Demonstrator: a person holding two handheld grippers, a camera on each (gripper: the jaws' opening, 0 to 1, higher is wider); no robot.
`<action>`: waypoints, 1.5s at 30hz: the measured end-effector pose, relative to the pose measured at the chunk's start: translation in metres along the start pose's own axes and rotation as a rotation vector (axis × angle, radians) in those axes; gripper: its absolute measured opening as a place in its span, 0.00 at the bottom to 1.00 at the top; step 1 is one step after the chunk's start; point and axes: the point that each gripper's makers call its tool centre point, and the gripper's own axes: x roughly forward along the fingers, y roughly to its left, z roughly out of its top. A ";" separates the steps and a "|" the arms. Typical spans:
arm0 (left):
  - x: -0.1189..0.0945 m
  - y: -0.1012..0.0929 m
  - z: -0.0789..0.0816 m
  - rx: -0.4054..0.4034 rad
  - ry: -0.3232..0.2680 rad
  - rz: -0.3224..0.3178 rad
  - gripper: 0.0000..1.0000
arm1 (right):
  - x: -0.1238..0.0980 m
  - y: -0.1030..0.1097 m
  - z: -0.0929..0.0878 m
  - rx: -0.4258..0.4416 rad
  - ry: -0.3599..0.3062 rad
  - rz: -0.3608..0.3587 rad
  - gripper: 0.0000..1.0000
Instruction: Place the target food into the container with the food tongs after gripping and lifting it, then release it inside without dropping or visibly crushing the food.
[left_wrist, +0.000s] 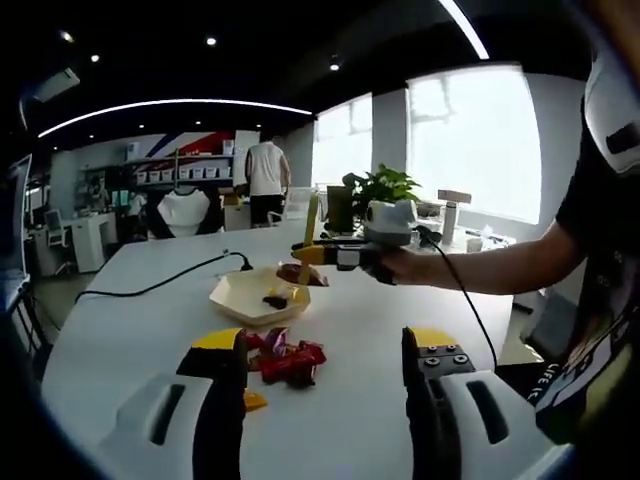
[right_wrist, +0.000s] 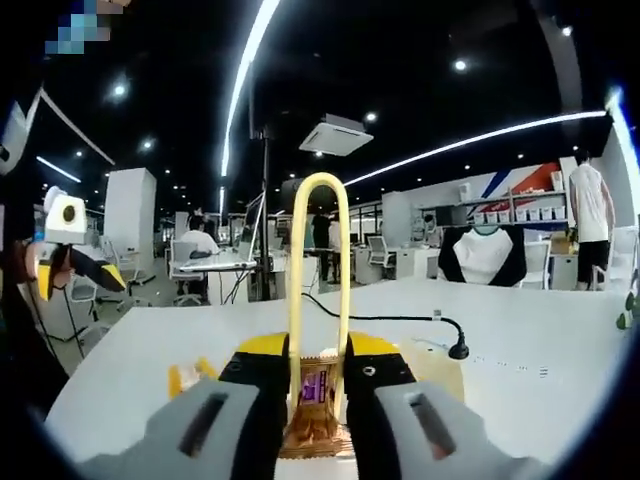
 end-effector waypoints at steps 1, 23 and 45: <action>-0.001 0.000 0.000 0.004 -0.002 0.000 0.66 | 0.003 -0.002 0.001 -0.005 0.004 -0.002 0.16; -0.016 0.010 0.004 0.026 -0.019 0.019 0.67 | 0.081 -0.052 -0.033 0.142 0.056 -0.073 0.16; -0.020 0.018 -0.005 0.017 0.002 0.051 0.66 | 0.090 -0.023 -0.063 0.081 0.198 -0.014 0.18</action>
